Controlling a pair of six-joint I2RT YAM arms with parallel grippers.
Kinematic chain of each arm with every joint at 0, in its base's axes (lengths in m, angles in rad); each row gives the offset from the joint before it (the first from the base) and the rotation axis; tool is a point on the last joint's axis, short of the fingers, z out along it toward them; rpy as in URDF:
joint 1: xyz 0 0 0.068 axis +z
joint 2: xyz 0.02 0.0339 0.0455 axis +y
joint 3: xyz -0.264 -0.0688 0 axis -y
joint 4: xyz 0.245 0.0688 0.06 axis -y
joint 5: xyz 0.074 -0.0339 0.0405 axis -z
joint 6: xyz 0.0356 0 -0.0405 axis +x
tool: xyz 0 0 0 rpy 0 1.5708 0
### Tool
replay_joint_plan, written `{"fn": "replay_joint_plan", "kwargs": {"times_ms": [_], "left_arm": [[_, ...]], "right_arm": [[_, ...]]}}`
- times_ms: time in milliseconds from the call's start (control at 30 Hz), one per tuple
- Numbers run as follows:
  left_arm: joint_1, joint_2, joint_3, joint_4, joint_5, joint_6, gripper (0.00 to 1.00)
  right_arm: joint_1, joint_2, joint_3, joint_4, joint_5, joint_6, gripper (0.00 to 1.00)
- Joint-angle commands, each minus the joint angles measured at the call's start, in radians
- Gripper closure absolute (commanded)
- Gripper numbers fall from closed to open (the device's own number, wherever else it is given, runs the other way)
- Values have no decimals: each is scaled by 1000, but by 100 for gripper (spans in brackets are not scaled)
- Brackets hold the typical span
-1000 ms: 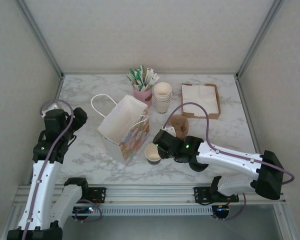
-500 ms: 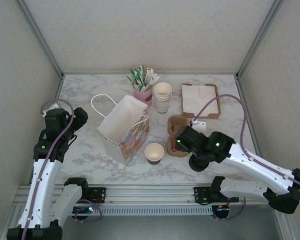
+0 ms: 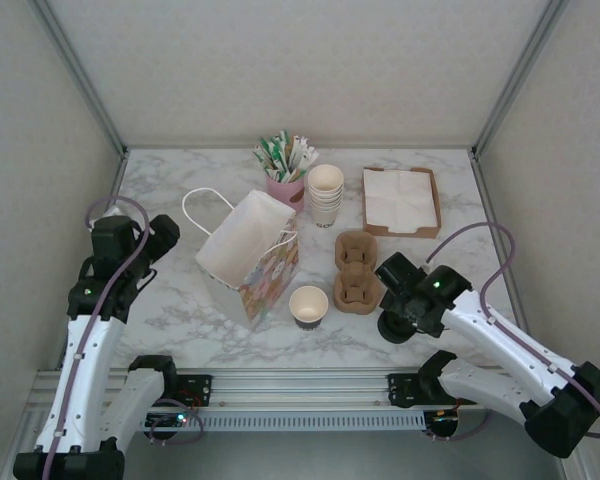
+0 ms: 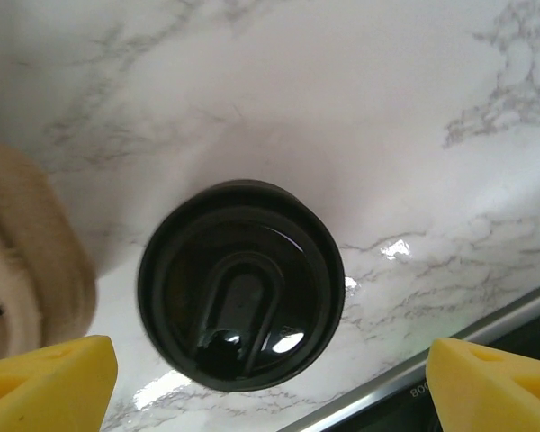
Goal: Pack the takeout coffee
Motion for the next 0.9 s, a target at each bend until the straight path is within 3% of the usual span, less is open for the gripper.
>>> {"fn": "replay_joint_plan", "kwargs": {"times_ms": [0,233,867], "left_arm": [[9,-3,6,-4,24,-15,15],[9,-3,7,-3,24,-14,16],[10,6,8,-8,21,-13,16]], "right_arm": [[-34,3,-49,28,-68,37,9],[-80,-26,-117,130,-134,26,11],[-100,-44,-152,175,-125,29,12]]}}
